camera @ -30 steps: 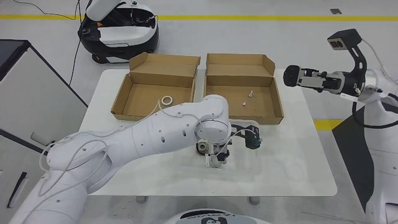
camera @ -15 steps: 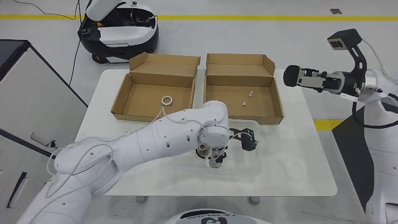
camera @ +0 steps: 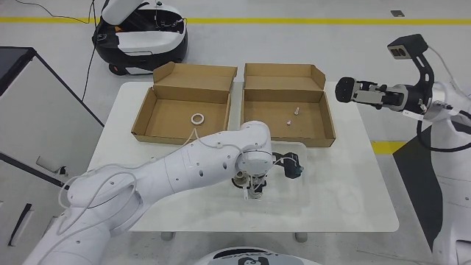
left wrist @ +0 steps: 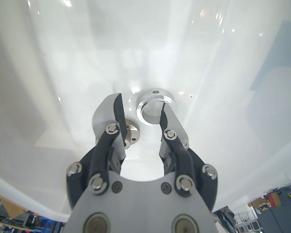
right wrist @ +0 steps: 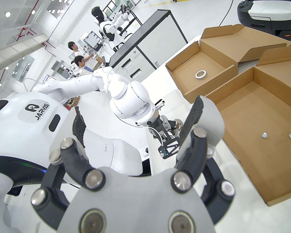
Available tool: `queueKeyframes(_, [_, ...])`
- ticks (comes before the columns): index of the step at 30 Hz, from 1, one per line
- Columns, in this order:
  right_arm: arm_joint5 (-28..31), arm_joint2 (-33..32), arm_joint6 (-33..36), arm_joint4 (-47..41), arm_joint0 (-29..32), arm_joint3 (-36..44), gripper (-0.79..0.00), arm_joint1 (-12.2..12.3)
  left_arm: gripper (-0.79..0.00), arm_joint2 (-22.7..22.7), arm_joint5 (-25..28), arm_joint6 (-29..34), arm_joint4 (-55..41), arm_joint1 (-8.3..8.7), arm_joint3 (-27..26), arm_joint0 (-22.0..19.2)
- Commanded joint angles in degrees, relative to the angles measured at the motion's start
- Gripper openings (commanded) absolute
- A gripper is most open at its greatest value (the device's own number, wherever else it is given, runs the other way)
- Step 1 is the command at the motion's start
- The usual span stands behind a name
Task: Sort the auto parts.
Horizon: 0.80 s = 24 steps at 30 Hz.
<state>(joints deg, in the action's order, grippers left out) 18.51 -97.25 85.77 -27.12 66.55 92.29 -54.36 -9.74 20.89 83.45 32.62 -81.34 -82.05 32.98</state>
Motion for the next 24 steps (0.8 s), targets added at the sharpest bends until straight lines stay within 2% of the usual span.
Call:
queueKeyframes(1, [0.0, 0.0, 0.0, 0.0, 0.0, 0.0, 0.0, 0.0, -0.428, 0.0, 0.1, -0.1, 0.6, -0.45, 0.5, 0.3])
queueKeyframes(16, [0.0, 0.0, 0.0, 0.0, 0.0, 0.0, 0.0, 0.0, -0.474, 0.0, 1.2, -1.2, 1.5, -3.91, 5.8, -1.1])
queueKeyframes(24, [0.0, 0.0, 0.0, 0.0, 0.0, 0.0, 0.0, 0.0, -0.465, 0.0, 1.2, -1.2, 1.9, -4.47, 5.7, 0.0])
